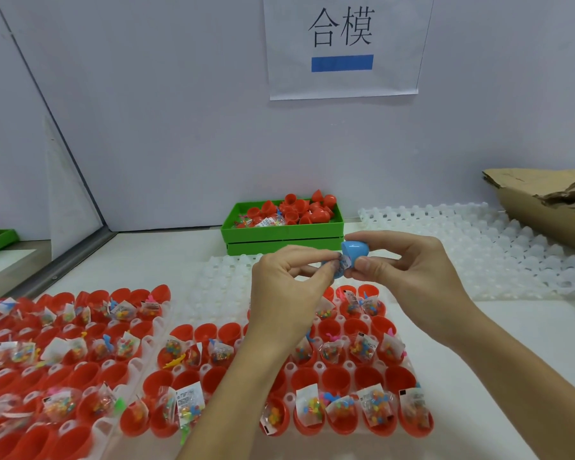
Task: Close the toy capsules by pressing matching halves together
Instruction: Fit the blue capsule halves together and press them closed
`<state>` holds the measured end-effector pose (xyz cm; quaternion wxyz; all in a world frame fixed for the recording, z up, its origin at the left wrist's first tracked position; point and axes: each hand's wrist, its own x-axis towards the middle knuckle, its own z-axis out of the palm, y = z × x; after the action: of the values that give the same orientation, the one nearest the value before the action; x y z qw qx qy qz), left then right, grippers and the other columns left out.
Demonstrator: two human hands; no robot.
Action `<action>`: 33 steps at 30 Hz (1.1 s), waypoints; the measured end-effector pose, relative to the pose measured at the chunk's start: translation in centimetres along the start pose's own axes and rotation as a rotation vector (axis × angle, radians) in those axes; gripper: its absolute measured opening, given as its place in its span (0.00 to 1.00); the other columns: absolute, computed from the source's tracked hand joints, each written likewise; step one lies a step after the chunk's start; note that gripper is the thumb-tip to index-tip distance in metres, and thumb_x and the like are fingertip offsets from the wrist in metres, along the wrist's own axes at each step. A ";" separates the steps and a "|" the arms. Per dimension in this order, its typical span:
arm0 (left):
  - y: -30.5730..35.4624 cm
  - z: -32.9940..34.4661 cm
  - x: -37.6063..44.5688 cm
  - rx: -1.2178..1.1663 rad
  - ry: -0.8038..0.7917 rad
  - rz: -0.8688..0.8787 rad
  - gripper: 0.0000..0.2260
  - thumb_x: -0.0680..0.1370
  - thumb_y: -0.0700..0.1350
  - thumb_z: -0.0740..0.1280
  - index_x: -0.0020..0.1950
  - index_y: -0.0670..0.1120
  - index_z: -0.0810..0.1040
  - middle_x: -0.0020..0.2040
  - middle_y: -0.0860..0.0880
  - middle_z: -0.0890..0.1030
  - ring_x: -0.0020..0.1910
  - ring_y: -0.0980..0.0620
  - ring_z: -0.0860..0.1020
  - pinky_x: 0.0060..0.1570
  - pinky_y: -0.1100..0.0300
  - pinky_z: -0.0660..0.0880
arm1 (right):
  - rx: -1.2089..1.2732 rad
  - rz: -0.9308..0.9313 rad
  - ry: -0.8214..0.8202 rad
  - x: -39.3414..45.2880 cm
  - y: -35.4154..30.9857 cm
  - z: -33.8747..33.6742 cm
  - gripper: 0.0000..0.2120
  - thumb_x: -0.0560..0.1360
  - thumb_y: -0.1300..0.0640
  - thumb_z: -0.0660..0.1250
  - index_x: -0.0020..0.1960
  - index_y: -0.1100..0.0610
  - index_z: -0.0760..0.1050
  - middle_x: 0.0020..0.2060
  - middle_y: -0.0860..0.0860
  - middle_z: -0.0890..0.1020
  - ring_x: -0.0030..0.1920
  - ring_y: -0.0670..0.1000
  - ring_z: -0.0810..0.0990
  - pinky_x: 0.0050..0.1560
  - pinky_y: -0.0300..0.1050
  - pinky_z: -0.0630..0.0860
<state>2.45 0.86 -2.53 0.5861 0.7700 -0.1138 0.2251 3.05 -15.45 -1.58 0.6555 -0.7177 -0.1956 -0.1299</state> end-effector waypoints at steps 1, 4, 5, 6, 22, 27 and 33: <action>0.0 0.0 0.0 0.024 -0.001 0.017 0.06 0.75 0.40 0.74 0.48 0.49 0.87 0.45 0.55 0.85 0.40 0.55 0.83 0.42 0.59 0.83 | 0.007 0.009 0.005 0.0 0.0 0.0 0.15 0.74 0.68 0.70 0.52 0.50 0.82 0.45 0.43 0.86 0.42 0.48 0.87 0.43 0.32 0.79; 0.1 -0.1 -0.1 0.098 -0.018 0.074 0.06 0.75 0.40 0.73 0.50 0.48 0.87 0.44 0.58 0.84 0.42 0.59 0.82 0.42 0.66 0.80 | 0.032 0.040 0.037 0.0 0.2 0.2 0.14 0.74 0.68 0.70 0.52 0.51 0.83 0.43 0.45 0.86 0.41 0.48 0.87 0.41 0.31 0.79; 0.1 -0.1 -0.2 0.118 -0.027 0.094 0.06 0.75 0.40 0.73 0.50 0.48 0.87 0.44 0.59 0.83 0.43 0.61 0.82 0.41 0.69 0.79 | 0.039 0.048 0.049 0.0 0.2 0.2 0.14 0.74 0.68 0.70 0.52 0.51 0.83 0.43 0.46 0.87 0.41 0.48 0.87 0.41 0.31 0.79; 0.2 -0.1 -0.2 0.132 -0.039 0.112 0.07 0.75 0.39 0.73 0.51 0.47 0.86 0.44 0.59 0.83 0.44 0.61 0.81 0.41 0.71 0.78 | 0.044 0.055 0.058 0.0 0.3 0.2 0.13 0.74 0.68 0.70 0.52 0.52 0.83 0.44 0.47 0.86 0.41 0.48 0.87 0.41 0.31 0.79; 0.3 -0.2 -0.1 0.074 -0.010 0.069 0.06 0.72 0.39 0.76 0.46 0.48 0.87 0.42 0.61 0.83 0.44 0.65 0.81 0.41 0.74 0.75 | -0.022 0.049 0.018 0.1 0.0 -0.4 0.18 0.72 0.72 0.70 0.49 0.49 0.84 0.42 0.43 0.87 0.39 0.51 0.87 0.40 0.34 0.80; 0.4 0.0 -0.3 0.095 0.016 0.096 0.05 0.73 0.39 0.75 0.47 0.47 0.87 0.41 0.60 0.82 0.43 0.64 0.81 0.39 0.75 0.74 | -0.254 -0.095 0.008 -0.1 -0.4 -0.1 0.19 0.70 0.74 0.71 0.50 0.51 0.84 0.43 0.48 0.84 0.39 0.47 0.85 0.42 0.37 0.81; 0.3 0.0 -0.3 0.119 0.055 0.090 0.05 0.72 0.41 0.76 0.46 0.48 0.87 0.41 0.57 0.84 0.44 0.63 0.81 0.41 0.74 0.75 | -0.562 -0.274 0.070 -0.5 -0.7 0.7 0.17 0.69 0.71 0.74 0.54 0.56 0.85 0.43 0.48 0.81 0.39 0.46 0.82 0.43 0.28 0.77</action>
<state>2.04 0.72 -2.44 0.5315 0.7911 -0.1184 0.2788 2.26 -14.73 -1.27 0.4142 -0.8329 -0.2241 -0.2907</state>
